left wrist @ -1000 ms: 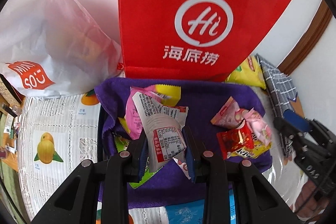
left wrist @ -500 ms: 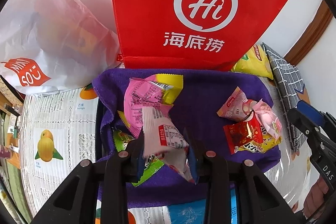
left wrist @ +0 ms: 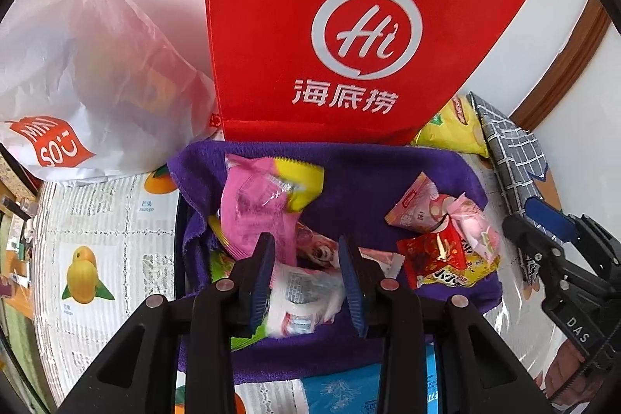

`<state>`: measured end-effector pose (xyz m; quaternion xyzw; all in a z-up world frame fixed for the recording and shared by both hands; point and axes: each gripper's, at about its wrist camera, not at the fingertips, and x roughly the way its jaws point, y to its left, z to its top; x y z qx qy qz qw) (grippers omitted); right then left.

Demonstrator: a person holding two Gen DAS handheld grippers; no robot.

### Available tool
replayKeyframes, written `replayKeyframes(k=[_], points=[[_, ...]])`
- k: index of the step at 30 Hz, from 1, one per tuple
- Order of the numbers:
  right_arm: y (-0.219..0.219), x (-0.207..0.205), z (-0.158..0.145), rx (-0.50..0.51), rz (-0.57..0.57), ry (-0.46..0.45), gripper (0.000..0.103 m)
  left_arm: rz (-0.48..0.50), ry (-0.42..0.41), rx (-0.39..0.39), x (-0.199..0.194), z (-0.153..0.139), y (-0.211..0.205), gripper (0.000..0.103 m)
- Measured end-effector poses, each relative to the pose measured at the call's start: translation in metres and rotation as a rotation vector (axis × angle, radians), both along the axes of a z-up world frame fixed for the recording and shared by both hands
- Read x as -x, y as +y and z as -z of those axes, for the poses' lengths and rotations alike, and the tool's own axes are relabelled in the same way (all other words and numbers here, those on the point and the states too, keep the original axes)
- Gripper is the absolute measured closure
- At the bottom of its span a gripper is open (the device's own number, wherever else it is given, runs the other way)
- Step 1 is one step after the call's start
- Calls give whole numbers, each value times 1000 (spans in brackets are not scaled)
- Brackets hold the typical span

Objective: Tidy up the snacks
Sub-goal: 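Lower the white packet and pink candy onto the purple towel with both tools, then open both tools to release the white packet and pink candy on the towel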

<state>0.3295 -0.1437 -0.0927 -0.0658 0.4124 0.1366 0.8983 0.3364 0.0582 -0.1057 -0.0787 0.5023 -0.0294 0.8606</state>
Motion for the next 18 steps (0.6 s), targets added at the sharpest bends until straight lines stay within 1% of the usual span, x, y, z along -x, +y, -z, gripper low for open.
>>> replayKeyframes(k=[13, 18], points=[[2, 6, -7, 4, 8, -27, 56, 31, -32, 11, 6, -13, -2, 71], [3, 11, -12, 5, 15, -44, 55, 41, -55, 10, 10, -20, -4, 67]])
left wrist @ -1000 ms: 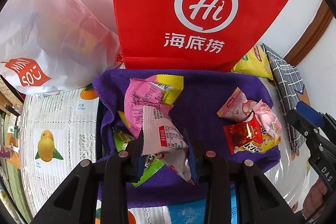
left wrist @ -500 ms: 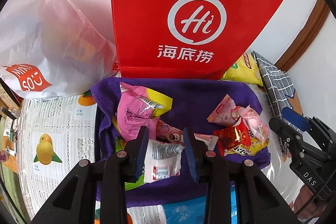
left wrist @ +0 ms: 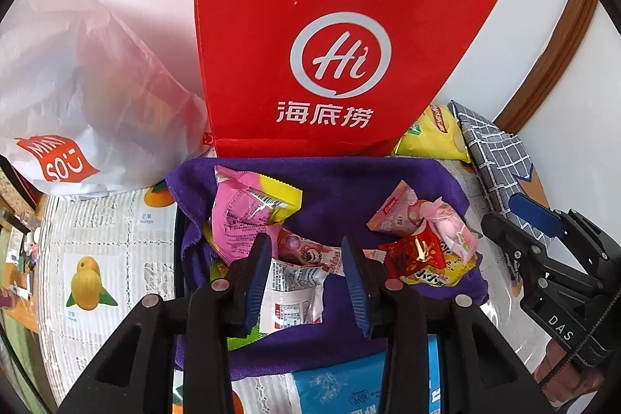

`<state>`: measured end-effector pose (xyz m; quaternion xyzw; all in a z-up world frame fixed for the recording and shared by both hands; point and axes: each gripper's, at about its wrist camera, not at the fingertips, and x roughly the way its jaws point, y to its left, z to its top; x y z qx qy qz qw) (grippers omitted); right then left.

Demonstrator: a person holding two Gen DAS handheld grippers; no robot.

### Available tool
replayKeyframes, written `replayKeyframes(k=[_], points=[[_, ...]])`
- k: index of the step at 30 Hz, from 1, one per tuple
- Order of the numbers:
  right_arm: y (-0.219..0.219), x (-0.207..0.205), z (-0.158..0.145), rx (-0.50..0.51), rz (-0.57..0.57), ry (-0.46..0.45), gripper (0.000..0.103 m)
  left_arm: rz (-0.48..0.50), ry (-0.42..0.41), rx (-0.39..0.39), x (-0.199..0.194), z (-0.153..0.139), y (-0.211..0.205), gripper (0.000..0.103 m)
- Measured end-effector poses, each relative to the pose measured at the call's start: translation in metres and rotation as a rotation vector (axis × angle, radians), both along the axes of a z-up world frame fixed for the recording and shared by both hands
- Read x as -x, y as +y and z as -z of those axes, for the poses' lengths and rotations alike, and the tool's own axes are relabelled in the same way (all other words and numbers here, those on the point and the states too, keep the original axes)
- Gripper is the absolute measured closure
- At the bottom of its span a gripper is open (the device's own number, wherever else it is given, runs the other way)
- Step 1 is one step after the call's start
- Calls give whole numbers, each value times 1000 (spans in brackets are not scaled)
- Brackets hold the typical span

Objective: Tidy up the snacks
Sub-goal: 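Open both tools to release the white packet and pink candy on the towel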

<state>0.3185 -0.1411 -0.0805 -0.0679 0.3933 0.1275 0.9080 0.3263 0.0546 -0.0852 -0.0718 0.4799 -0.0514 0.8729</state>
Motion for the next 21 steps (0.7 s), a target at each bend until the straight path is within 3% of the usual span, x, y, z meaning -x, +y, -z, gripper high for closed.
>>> replayKeyframes(k=[16, 21], points=[[6, 18, -17, 1, 17, -41, 34, 15, -70, 31, 14, -23, 2, 46], [6, 26, -26, -11, 44, -55, 31, 18, -87, 36, 18, -29, 2, 44]])
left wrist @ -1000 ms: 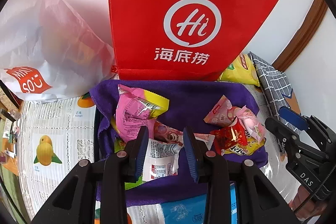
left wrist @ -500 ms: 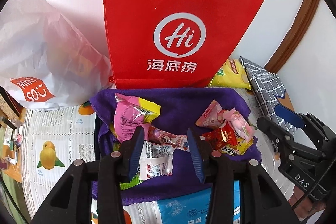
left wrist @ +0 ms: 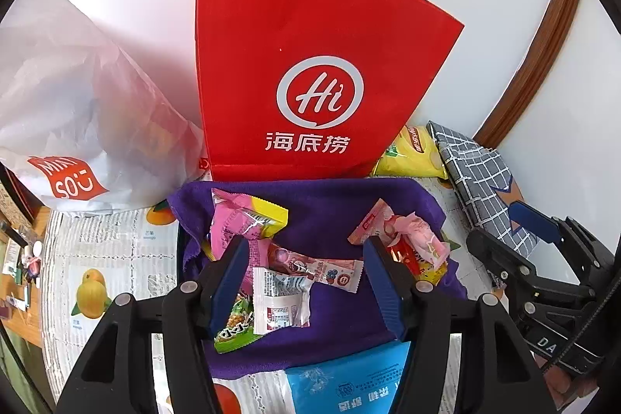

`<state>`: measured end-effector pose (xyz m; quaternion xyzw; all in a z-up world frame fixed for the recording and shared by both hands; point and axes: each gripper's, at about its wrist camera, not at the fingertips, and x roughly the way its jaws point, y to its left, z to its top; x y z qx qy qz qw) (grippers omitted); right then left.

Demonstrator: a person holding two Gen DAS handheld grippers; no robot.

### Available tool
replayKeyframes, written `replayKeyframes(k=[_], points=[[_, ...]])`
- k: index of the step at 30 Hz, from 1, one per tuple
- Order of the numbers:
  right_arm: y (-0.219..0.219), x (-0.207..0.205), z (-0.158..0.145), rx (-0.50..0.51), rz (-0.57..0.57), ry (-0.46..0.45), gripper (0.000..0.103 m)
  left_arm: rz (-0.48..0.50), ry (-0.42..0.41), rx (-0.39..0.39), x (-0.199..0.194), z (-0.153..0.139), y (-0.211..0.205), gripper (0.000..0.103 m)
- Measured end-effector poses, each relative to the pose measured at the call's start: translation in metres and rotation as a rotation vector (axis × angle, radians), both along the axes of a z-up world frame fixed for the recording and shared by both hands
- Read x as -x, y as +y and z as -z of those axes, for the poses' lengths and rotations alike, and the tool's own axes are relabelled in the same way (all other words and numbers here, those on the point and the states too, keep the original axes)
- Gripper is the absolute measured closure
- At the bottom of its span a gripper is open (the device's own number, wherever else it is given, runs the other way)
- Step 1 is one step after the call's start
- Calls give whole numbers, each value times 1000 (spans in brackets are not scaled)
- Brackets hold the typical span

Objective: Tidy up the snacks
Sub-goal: 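Open both tools to release the white packet and pink candy on the towel, then move both open tools back toward the loose packets beside the tissue pack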

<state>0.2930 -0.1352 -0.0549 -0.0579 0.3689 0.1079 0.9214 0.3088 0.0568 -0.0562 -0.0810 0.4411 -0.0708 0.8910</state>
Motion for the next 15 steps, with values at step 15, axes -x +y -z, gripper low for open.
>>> replayKeyframes(k=[15], points=[[-17, 56, -7, -68, 2, -36, 31, 31, -55, 26, 19, -22, -5, 44]])
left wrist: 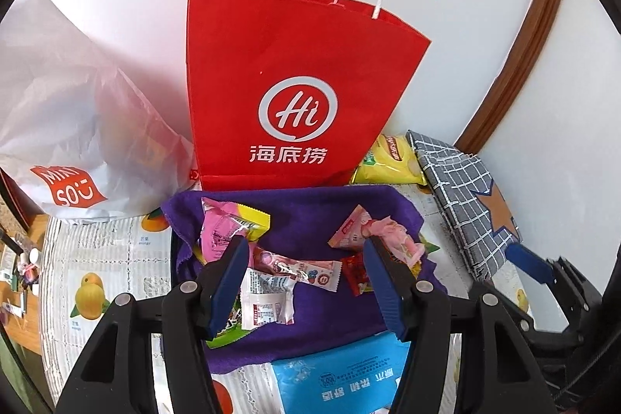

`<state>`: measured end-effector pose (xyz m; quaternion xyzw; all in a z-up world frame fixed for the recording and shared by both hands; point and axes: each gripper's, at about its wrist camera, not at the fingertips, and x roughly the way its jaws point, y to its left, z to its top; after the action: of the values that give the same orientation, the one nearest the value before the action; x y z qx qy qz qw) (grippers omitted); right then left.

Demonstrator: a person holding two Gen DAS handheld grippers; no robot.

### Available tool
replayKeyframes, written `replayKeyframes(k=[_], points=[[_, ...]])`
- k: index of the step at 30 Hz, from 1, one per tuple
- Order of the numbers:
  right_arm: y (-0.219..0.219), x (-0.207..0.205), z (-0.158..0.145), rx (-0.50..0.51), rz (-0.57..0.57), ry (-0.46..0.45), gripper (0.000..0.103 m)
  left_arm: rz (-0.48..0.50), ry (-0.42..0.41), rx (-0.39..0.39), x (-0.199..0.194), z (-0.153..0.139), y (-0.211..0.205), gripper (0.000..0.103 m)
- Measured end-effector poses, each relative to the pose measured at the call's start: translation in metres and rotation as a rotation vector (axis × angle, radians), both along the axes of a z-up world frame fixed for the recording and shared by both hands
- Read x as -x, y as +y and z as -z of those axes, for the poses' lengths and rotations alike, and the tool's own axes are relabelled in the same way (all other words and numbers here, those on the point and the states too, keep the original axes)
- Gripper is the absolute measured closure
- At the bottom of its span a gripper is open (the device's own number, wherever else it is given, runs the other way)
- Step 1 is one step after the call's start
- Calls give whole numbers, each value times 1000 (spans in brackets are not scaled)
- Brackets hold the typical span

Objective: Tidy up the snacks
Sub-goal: 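Move both open tools back toward the loose packets beside the tissue pack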

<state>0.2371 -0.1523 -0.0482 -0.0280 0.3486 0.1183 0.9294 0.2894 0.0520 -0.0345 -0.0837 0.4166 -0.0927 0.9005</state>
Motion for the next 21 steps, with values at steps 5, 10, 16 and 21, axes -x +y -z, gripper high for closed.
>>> replayKeyframes(k=[5, 10, 16, 21], points=[[-19, 24, -3, -31, 43, -12, 31, 17, -59, -23, 16, -14, -10, 44], [-31, 50, 2, -11, 30, 27, 31, 33, -131, -47, 35, -31, -21, 44], [-33, 81, 25, 11, -9, 43, 31, 16, -95, -17, 53, -25, -29, 44], [-24, 108, 46, -11, -83, -4, 31, -16, -56, -43, 75, -12, -29, 44]])
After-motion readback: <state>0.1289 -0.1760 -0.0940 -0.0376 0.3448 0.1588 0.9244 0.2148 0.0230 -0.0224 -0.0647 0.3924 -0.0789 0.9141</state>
